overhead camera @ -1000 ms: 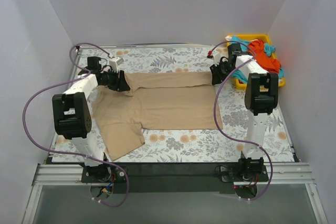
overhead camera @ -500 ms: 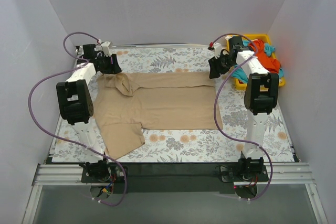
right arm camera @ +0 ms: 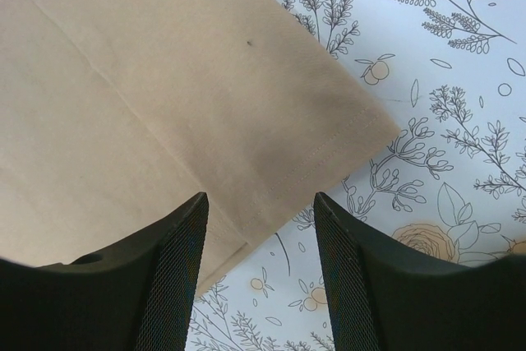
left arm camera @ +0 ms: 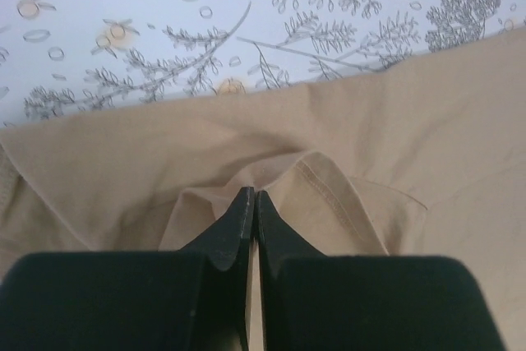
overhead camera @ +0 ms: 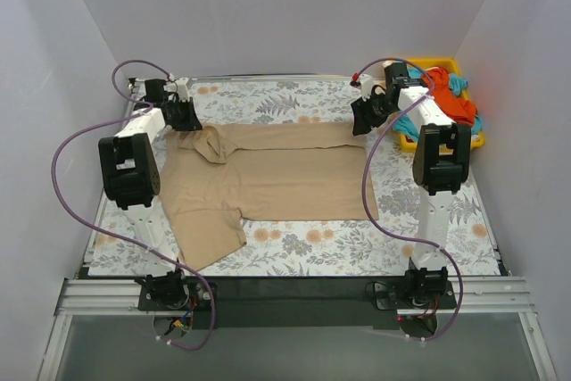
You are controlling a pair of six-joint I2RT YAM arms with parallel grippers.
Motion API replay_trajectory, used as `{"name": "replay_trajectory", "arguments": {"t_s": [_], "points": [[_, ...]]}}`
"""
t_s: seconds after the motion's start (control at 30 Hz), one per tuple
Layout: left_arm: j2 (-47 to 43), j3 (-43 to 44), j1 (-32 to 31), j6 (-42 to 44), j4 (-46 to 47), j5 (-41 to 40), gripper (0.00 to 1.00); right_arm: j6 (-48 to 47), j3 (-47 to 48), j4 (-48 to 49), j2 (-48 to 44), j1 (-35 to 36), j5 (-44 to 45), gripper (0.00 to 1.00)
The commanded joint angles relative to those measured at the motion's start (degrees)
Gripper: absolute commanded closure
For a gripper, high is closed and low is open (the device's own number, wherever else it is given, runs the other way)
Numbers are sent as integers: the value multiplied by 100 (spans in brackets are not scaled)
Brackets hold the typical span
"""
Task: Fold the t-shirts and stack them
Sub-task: Fold the tshirt
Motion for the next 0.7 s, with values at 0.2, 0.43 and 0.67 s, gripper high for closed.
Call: {"name": "replay_trajectory", "arguments": {"t_s": [0.2, 0.43, 0.67], "points": [[-1909, -1299, 161, -217, -331, -206, 100, -80, 72, -61, -65, 10, -82, 49], [-2999, -2266, 170, -559, -674, -434, 100, -106, -34, -52, -100, 10, -118, 49], [-3027, -2767, 205, -657, -929, -1093, 100, -106, -7, -61, -118, 28, -135, 47]]}}
